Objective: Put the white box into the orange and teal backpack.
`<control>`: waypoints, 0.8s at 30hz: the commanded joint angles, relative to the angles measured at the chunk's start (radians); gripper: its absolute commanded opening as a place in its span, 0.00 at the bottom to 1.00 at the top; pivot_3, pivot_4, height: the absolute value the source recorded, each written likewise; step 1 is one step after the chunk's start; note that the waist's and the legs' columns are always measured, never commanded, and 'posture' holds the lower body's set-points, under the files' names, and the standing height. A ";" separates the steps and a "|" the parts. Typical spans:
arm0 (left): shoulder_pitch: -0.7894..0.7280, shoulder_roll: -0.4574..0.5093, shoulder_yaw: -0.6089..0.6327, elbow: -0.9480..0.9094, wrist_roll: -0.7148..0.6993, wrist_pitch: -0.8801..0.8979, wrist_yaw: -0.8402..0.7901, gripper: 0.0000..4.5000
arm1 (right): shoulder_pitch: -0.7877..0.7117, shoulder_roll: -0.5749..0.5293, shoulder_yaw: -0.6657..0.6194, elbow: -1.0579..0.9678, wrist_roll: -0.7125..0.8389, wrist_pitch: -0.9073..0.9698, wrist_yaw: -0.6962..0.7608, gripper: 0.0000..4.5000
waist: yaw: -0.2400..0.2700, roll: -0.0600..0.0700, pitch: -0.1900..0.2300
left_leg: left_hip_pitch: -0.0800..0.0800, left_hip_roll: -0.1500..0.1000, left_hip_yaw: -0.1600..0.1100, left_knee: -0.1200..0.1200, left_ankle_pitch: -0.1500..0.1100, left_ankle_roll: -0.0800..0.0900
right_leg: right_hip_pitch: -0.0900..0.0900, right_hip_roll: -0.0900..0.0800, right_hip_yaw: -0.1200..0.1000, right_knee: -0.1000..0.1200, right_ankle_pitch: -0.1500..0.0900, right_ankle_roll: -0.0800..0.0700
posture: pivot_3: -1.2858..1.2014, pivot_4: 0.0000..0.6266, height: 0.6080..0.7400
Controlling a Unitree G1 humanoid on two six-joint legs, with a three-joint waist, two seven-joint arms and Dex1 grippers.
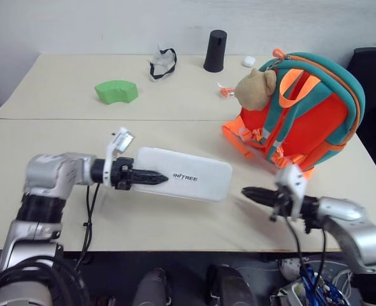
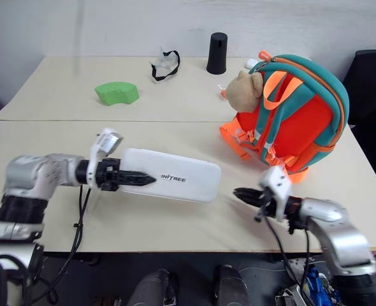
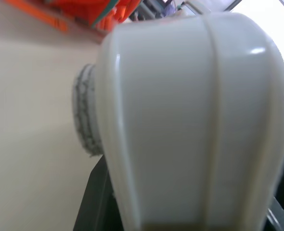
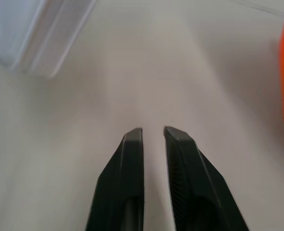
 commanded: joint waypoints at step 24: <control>0.137 0.076 0.404 -0.314 -0.486 0.048 0.453 0.29 | -0.529 0.208 0.003 0.466 0.036 0.006 -0.232 0.96 | -0.012 0.000 0.000 | 0.001 0.000 0.002 -0.003 0.001 -0.001 | -0.001 0.002 0.001 0.000 0.000 0.000 | 0.52 0.24 1.00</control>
